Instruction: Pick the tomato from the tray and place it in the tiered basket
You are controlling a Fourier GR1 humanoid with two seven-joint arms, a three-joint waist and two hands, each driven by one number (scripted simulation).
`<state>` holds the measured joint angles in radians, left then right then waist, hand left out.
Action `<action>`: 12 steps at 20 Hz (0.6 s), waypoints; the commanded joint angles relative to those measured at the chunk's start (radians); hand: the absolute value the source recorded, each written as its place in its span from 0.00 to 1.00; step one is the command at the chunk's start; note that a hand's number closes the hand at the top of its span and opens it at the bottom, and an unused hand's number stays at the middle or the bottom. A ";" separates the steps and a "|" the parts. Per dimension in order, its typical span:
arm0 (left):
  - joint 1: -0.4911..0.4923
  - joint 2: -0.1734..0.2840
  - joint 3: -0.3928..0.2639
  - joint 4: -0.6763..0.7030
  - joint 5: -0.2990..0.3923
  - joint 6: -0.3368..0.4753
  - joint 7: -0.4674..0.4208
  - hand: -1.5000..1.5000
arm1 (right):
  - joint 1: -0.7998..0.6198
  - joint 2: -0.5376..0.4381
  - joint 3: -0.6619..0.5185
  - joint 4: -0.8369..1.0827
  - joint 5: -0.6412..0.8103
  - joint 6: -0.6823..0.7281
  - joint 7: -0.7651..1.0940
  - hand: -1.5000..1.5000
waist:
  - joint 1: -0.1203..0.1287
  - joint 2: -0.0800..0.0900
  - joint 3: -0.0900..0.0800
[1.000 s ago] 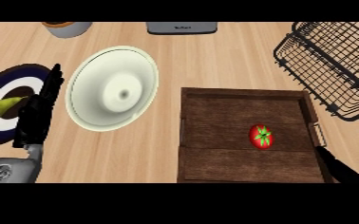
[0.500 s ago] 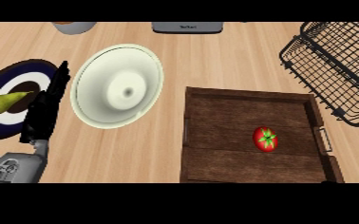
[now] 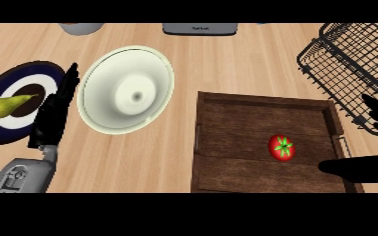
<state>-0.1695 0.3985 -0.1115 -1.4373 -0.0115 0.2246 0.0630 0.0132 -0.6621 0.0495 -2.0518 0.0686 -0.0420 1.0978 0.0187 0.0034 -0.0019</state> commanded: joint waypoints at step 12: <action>0.019 -0.033 0.029 0.003 -0.036 0.000 -0.001 0.50 | -0.108 0.097 0.184 0.154 0.059 0.050 0.225 0.00 | -0.019 -0.005 0.001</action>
<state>-0.1664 0.3904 -0.0767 -1.4311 -0.0279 0.2072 0.0590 -0.1094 -0.5907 0.1913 -1.8722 0.0991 -0.0011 1.1492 0.0083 0.0010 -0.0010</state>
